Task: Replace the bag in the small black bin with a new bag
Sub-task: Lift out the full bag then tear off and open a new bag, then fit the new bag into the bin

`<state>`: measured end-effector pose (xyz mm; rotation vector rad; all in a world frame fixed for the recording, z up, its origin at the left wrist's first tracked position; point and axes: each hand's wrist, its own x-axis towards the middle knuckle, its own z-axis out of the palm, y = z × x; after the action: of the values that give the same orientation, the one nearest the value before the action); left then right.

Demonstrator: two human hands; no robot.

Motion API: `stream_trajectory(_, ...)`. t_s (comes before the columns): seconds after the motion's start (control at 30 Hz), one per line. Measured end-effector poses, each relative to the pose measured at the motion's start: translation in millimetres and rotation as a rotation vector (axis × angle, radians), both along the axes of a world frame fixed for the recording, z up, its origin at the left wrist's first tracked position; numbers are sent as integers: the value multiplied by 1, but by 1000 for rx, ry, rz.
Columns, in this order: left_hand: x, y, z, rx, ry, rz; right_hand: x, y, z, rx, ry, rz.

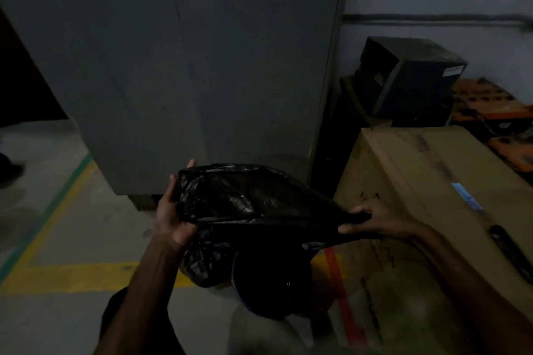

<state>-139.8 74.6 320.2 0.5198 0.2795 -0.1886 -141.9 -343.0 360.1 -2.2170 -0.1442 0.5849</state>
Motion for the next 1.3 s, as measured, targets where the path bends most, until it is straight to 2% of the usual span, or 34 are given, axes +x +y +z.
stream_trajectory(0.07,8,-5,4,145,111,43,8,3,-12,-10,-37,-126)
stream_trajectory(0.1,14,-6,0,235,156,6,11,3,-19,44,-15,-271)
stream_trajectory(0.17,20,-5,-8,456,217,-114,15,2,-29,333,162,-558)
stream_trajectory(0.23,16,-3,-13,630,220,-270,19,2,-38,614,340,-731)
stream_trajectory(0.33,8,1,-21,776,89,-492,24,1,-53,798,468,-922)
stream_trajectory(0.37,5,2,-24,780,61,-530,27,1,-58,809,491,-950)
stream_trajectory(0.4,5,3,-31,697,39,-521,27,1,-60,815,512,-952)
stream_trajectory(0.53,8,-4,-48,201,131,-264,27,8,-71,843,581,-885)
stream_trajectory(0.63,8,-12,-57,109,151,-193,27,12,-84,825,580,-846)
stream_trajectory(0.73,8,-16,-75,79,146,-205,28,14,-100,820,595,-835)
stream_trajectory(0.9,12,-15,-115,52,248,-260,28,10,-146,749,657,-873)
stream_trajectory(1.0,8,-19,-143,148,340,-218,23,10,-187,723,671,-897)
stream_trajectory(1.13,-3,-18,-192,181,413,-143,15,18,-233,730,708,-901)
stream_trajectory(1.3,-15,-19,-230,223,504,-134,7,25,-281,601,676,-934)
